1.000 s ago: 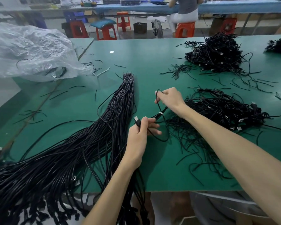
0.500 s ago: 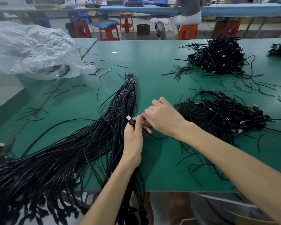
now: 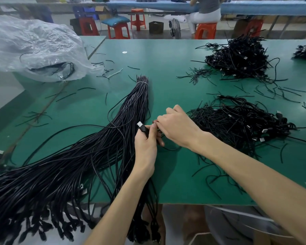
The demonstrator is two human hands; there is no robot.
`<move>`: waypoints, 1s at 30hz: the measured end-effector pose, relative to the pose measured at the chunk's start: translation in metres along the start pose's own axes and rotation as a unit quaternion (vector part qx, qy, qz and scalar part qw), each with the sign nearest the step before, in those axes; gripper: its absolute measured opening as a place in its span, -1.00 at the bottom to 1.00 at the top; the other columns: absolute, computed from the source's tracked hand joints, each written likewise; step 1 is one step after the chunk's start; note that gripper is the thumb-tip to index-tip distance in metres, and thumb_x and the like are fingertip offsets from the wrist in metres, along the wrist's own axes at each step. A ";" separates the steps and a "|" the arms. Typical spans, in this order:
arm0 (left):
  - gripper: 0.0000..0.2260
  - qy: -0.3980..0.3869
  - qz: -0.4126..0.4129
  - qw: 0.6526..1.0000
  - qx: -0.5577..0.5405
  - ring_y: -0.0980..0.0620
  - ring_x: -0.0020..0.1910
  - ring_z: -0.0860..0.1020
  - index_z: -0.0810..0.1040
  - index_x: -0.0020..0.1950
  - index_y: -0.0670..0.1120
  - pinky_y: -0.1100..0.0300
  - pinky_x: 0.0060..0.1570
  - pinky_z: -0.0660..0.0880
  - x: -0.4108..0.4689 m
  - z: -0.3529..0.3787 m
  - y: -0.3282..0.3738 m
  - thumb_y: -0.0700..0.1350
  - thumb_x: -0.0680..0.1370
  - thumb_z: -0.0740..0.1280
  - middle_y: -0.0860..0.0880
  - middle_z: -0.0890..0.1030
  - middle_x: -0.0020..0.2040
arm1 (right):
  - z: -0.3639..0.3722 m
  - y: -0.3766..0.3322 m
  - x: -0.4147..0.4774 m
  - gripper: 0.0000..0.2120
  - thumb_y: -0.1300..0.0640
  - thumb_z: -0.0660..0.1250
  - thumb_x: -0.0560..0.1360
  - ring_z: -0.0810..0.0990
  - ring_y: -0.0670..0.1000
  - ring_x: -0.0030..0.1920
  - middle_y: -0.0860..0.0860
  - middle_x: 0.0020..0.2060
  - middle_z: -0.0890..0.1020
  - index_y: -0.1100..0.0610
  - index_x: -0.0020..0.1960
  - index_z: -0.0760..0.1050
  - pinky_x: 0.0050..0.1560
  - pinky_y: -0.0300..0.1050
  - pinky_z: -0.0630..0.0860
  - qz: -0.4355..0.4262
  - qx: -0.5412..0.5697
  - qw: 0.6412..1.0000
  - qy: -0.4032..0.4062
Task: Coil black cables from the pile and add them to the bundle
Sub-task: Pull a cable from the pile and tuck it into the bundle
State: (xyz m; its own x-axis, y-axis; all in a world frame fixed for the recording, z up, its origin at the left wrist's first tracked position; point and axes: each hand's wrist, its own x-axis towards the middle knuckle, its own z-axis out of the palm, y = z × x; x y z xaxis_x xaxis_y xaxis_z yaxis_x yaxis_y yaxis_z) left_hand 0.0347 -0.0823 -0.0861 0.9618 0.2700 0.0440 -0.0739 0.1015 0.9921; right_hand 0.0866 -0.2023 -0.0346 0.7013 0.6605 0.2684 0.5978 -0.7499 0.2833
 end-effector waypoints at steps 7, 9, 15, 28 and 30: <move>-0.71 0.005 0.004 0.999 0.036 0.07 -0.40 0.47 0.55 -0.04 -0.30 0.33 -0.29 0.42 0.000 0.002 0.000 -0.13 0.72 0.19 -0.09 0.52 -0.38 | 0.002 0.002 0.004 -0.61 0.08 -0.08 0.75 0.53 0.15 -0.04 -0.01 -0.09 0.62 0.10 0.03 0.51 0.06 0.04 0.34 0.048 0.057 0.996 -0.055; -0.71 0.003 0.006 0.999 0.048 0.04 -0.37 0.45 0.55 -0.05 -0.28 0.28 -0.30 0.39 0.000 0.003 0.001 -0.13 0.72 0.17 -0.07 0.51 -0.41 | 0.004 0.001 0.007 -0.60 0.07 -0.04 0.75 0.56 0.16 -0.02 0.00 -0.05 0.65 0.12 0.04 0.55 0.13 0.10 0.37 0.076 0.110 0.989 -0.068; -0.69 0.008 0.004 0.998 0.055 0.06 -0.38 0.42 0.51 0.00 -0.36 0.27 -0.29 0.39 0.002 0.002 -0.001 -0.13 0.71 0.16 -0.09 0.47 -0.40 | 0.003 -0.001 0.012 -0.56 0.07 0.05 0.73 0.62 0.19 -0.05 -0.07 -0.23 0.64 0.15 -0.09 0.65 0.21 0.14 0.39 0.150 0.276 0.947 -0.066; -0.72 -0.026 0.001 0.997 0.074 0.12 -0.43 0.36 0.44 -0.11 -0.31 0.34 -0.39 0.35 -0.001 0.000 0.003 -0.14 0.69 0.18 -0.07 0.41 -0.38 | 0.008 -0.003 0.020 -0.67 0.26 0.14 0.59 0.66 0.07 0.18 0.00 0.14 0.72 0.14 -0.18 0.65 0.27 0.02 0.53 0.225 0.359 0.903 -0.074; -0.77 -0.027 0.002 0.997 0.073 0.09 -0.41 0.33 0.41 -0.15 -0.20 0.33 -0.42 0.32 -0.004 -0.001 0.004 -0.15 0.68 0.18 -0.10 0.36 -0.34 | 0.009 0.008 0.023 -0.61 0.15 0.17 0.67 0.67 0.05 0.00 0.07 0.01 0.74 0.06 -0.28 0.58 0.23 -0.03 0.53 0.282 0.383 0.879 -0.035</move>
State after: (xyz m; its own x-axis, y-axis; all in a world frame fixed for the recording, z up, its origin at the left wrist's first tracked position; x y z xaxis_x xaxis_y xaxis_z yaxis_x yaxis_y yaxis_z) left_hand 0.0302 -0.0819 -0.0823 0.9749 0.2169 0.0508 -0.0430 -0.0405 0.9983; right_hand 0.1112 -0.1933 -0.0340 0.9761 0.1918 0.1025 0.2151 -0.7814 -0.5859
